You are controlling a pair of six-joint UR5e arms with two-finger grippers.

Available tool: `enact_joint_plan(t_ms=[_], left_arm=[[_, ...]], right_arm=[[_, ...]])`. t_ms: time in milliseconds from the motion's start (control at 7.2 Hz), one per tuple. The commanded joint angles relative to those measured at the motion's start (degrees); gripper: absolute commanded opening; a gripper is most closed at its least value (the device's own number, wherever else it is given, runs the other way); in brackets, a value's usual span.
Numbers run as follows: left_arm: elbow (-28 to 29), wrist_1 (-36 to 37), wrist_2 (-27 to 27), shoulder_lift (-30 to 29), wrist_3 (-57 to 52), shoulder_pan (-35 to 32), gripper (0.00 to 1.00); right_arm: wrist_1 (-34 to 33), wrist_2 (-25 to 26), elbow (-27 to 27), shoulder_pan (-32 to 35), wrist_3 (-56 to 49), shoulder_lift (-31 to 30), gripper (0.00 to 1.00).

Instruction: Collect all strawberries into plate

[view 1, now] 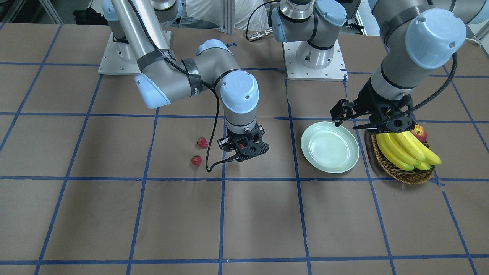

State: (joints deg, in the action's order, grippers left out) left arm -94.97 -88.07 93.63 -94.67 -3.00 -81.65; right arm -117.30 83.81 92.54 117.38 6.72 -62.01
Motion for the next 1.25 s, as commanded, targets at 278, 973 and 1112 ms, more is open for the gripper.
enact_joint_plan(t_ms=[278,973,1112], left_arm=[[-0.1,0.0,0.0,-0.2,0.0,0.0,1.0],[-1.4,0.2,0.1,-0.2,0.0,-0.3,1.0],[-1.4,0.1,0.1,-0.2,0.0,-0.5,1.0]], right_arm=[[-0.4,-3.5,0.1,0.2,-0.6,4.4,0.63],[0.4,-1.3,0.4,-0.7,0.4,-0.5,1.0],[1.5,1.8,0.3,-1.7,0.5,-2.4,1.0]])
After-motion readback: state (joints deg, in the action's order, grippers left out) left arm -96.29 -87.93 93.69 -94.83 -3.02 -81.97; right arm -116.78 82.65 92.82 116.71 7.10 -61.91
